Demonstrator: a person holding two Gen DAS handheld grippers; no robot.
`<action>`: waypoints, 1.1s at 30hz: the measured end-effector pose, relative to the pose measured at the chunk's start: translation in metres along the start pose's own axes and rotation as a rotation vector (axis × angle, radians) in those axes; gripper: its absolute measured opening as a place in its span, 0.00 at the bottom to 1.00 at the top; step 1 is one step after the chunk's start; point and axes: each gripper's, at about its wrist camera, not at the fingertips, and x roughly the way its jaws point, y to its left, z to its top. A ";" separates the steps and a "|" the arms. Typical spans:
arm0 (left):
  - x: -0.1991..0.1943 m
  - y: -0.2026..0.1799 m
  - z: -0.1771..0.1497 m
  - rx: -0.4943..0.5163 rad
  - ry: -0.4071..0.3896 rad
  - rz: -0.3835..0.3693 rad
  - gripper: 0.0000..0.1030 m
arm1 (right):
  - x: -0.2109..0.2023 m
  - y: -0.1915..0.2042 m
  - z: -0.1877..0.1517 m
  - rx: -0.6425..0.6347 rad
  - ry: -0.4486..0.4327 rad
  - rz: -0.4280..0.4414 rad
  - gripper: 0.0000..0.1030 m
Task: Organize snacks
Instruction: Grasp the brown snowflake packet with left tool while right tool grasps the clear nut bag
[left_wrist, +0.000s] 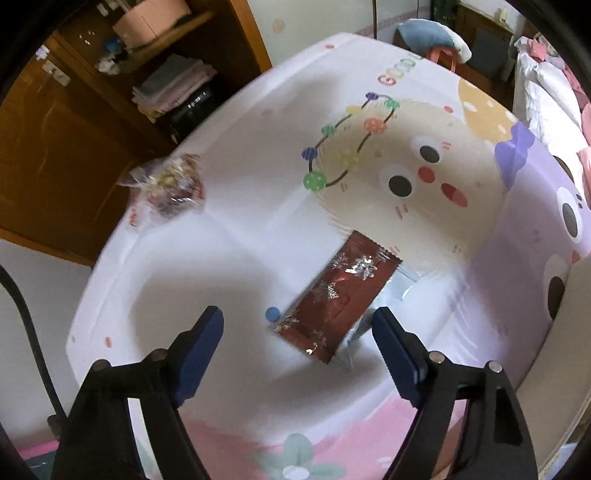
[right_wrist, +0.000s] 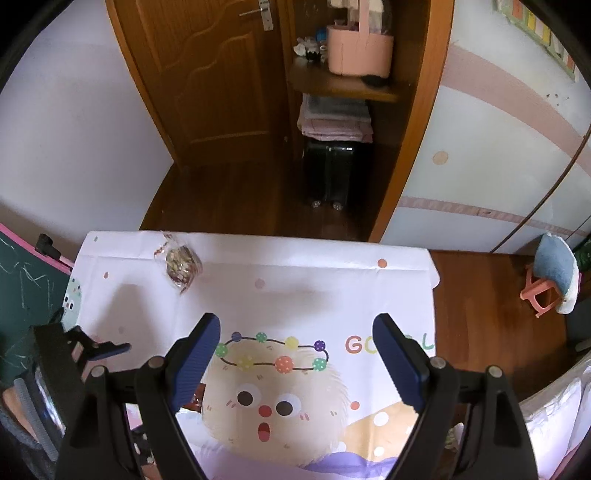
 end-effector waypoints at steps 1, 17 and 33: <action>0.003 0.000 0.000 -0.002 0.003 -0.011 0.77 | 0.003 0.002 0.000 -0.001 0.003 0.009 0.83; -0.007 -0.008 -0.048 -0.168 -0.046 -0.142 0.32 | 0.060 0.081 0.021 -0.117 0.032 0.074 0.83; -0.037 0.109 -0.133 -0.865 -0.138 -0.119 0.31 | 0.155 0.157 0.025 -0.310 0.039 -0.013 0.80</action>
